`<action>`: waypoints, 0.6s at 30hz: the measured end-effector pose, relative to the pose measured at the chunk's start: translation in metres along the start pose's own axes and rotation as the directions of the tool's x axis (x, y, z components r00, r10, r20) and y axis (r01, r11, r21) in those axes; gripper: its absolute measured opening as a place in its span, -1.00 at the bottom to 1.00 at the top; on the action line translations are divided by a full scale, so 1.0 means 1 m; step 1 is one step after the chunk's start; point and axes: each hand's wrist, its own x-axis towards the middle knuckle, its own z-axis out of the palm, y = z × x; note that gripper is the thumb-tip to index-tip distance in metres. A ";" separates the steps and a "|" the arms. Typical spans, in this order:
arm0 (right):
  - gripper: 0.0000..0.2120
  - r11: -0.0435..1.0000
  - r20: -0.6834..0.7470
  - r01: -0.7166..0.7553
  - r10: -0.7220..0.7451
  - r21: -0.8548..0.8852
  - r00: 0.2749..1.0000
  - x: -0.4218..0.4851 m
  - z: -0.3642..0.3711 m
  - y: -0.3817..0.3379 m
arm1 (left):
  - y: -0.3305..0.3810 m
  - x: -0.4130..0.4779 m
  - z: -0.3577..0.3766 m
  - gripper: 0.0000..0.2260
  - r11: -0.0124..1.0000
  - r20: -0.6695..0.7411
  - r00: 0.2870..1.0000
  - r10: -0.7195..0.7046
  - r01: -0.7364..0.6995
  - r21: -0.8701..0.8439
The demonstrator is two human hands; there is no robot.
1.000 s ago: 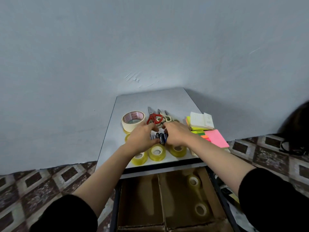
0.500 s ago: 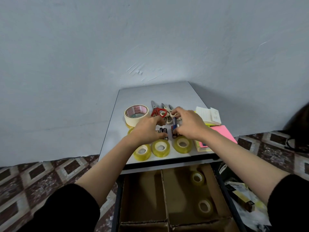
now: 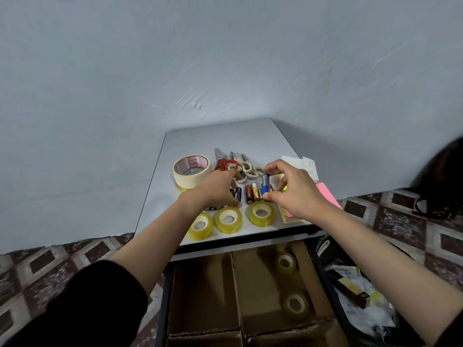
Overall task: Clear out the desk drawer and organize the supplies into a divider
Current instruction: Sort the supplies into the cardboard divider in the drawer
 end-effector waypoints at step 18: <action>-0.68 0.975 0.028 -0.033 0.028 0.222 0.999 -0.021 0.003 -0.009 | 0.000 0.014 0.008 -0.46 0.999 -0.011 1.000 0.017 -0.017 -0.039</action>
